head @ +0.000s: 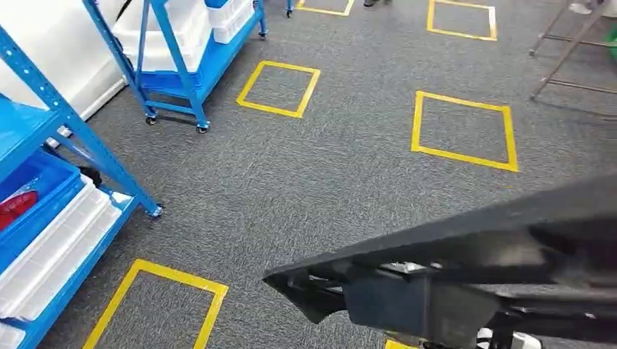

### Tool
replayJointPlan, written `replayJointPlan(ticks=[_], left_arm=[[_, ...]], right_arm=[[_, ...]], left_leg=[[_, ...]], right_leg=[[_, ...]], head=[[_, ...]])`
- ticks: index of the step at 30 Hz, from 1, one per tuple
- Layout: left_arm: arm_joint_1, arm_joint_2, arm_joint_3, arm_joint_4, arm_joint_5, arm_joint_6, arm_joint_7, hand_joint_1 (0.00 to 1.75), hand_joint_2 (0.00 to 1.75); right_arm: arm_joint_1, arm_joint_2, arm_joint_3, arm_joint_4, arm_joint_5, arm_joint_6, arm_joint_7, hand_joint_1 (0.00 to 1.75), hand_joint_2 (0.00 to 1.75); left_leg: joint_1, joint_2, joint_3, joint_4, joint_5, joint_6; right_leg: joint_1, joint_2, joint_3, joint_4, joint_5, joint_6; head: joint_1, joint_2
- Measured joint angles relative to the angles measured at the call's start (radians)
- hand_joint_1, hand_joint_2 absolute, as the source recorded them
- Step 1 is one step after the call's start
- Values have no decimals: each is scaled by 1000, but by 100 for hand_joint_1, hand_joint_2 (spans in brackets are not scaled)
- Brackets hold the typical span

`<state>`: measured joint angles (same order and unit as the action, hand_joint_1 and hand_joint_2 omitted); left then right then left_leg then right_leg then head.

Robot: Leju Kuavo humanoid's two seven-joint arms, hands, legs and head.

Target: Take the parts from the cabinet and place them on the table.

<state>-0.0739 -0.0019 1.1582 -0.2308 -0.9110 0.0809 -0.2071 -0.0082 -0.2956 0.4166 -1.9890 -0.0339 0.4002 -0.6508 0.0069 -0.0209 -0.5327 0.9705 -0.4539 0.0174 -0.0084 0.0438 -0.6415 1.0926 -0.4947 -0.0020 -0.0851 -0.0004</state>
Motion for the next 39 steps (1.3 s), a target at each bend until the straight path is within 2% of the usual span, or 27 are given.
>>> replayJointPlan(ticks=[2,3,4,5,7,8,9,13,15,16,18,19,21,22,23,24,26,28,29,30,31,33,34,35,37,38,39], left_arm=[[6,-1,0,0,-3,0,0,0,0],[8,-2,0,0,-10,-1,0,0,0],[7,-2,0,0,-18,-6,-1,0,0],[6,-2,-2,0,-25,-16,-8,0,0],[0,-2,-7,0,-33,-32,-25,0,0],[-4,-2,-8,0,-35,-42,-31,0,0],[-7,-2,-8,0,-37,-50,-37,0,0],[-21,-3,-8,0,-32,-58,-36,0,0],[-22,-6,-8,1,-21,-56,-35,0,0],[-19,-7,-7,1,-19,-54,-35,0,0],[-12,-7,-5,1,-12,-51,-34,0,0],[-9,-8,-4,1,-9,-51,-33,0,0],[-10,-10,-4,1,-5,-52,-33,0,0],[-11,-10,-3,1,-1,-51,-33,0,0],[-11,-10,-2,1,0,-50,-32,0,0],[-12,-10,1,1,1,-48,-30,0,0],[-14,-10,6,1,2,-48,-24,0,0],[-19,-10,9,1,4,-48,-21,0,0],[-22,-13,11,1,6,-51,-19,0,0],[-24,-13,13,1,9,-54,-17,0,0],[-23,-13,15,1,10,-54,-15,0,0],[-20,-14,21,1,11,-54,-11,0,0],[-19,-14,21,1,11,-54,-9,0,0],[-19,-14,21,1,10,-54,-8,0,0],[-21,-16,21,1,7,-54,-7,0,0],[-21,-17,21,1,7,-54,-8,0,0],[-21,-18,21,1,3,-54,-11,0,0]], right_arm=[[5,6,-5,-2,1,4,0,175,175],[10,6,-7,-2,3,11,0,175,175],[12,6,-10,-3,4,17,0,175,175],[11,6,-14,-3,8,19,0,175,175],[4,6,-20,-3,11,17,0,175,175],[-7,6,-20,-2,10,16,0,175,175],[-23,6,-20,3,7,16,0,175,175],[-54,6,-18,27,2,14,0,175,175],[-58,2,-8,35,16,14,0,175,175],[-62,-1,0,40,23,14,0,175,175],[-62,-2,15,57,32,17,0,175,175],[-62,-2,23,72,34,17,0,175,175],[-70,-2,34,99,37,18,0,175,175],[-77,-2,38,112,37,19,0,175,175],[-87,-2,43,124,37,22,0,175,175],[-101,-2,50,137,37,23,1,175,175],[-129,-2,67,167,35,29,3,175,175],[-150,-2,81,189,30,34,9,175,175],[-167,-2,89,201,25,35,13,175,175],[-186,-2,96,217,13,35,19,175,175],[-212,0,106,231,4,35,27,175,175],[-235,5,121,258,-12,35,36,175,175],[-241,4,127,273,-21,35,39,175,175],[-246,4,133,285,-27,34,40,175,175],[-254,4,141,299,-40,32,41,175,175],[-259,4,145,303,-44,28,40,175,175],[-265,4,151,308,-46,23,39,175,175]], left_leg=[[-3,29,-2,1,-2,2],[-3,43,-4,1,-2,2],[-3,56,-5,3,-2,2],[-3,69,-6,4,-3,1],[-2,89,-6,13,-8,-7],[-5,96,-5,21,-13,-12],[-12,105,-7,25,-17,-19],[-10,145,1,26,-21,-39],[-1,68,-20,80,-70,-51],[0,48,-50,150,-110,-55],[1,32,-122,303,-173,-60],[1,30,-142,343,-173,-61],[1,29,-112,267,-107,-56],[2,18,-72,175,-55,-53],[4,-7,-33,86,-12,-49],[5,-51,-17,48,-24,-42],[3,-38,-16,35,-22,-38],[0,-25,-15,30,-14,-22],[14,-12,-12,15,-4,-11],[11,-3,-11,10,0,-6],[9,10,-13,10,1,-1],[5,31,-15,10,1,0],[4,40,-17,11,1,1],[3,51,-17,13,1,1],[2,68,-17,18,-3,-1],[1,75,-15,20,-5,-4],[-2,84,-13,22,-8,-8]], right_leg=[[-6,-31,-66,149,-79,8],[-9,-35,-92,210,-102,12],[-12,-37,-96,227,-98,16],[-15,-41,-73,193,-72,19],[-17,-65,29,23,4,20],[-14,-111,76,-56,19,16],[-2,-141,80,-65,3,6],[-4,-90,70,-73,17,-14],[-11,-72,70,-78,24,-24],[-11,-63,67,-78,27,-28],[-9,-38,62,-77,29,-30],[-8,-24,62,-76,29,-30],[-8,1,63,-73,29,-30],[-8,14,64,-70,28,-28],[-9,26,64,-69,28,-26],[-5,37,61,-68,29,-19],[-11,57,50,-68,37,-5],[-13,74,47,-79,47,11],[-12,70,44,-75,43,14],[-6,24,34,-53,24,16],[-7,-13,3,11,-19,15],[-9,-35,-67,170,-89,20],[-11,-38,-89,222,-101,22],[-12,-40,-88,225,-91,22],[-12,-47,-20,105,-21,18],[-9,-69,30,13,18,12],[-1,-127,68,-64,26,3]], head=[[0,0],[0,0],[0,0],[0,0],[0,0],[0,0],[0,0],[0,0],[0,0],[0,0],[0,0],[0,0],[0,0],[0,0],[0,0],[0,0],[0,0],[0,0],[0,0],[0,0],[0,0],[0,0],[0,0],[0,0],[0,0],[0,0],[0,0]])
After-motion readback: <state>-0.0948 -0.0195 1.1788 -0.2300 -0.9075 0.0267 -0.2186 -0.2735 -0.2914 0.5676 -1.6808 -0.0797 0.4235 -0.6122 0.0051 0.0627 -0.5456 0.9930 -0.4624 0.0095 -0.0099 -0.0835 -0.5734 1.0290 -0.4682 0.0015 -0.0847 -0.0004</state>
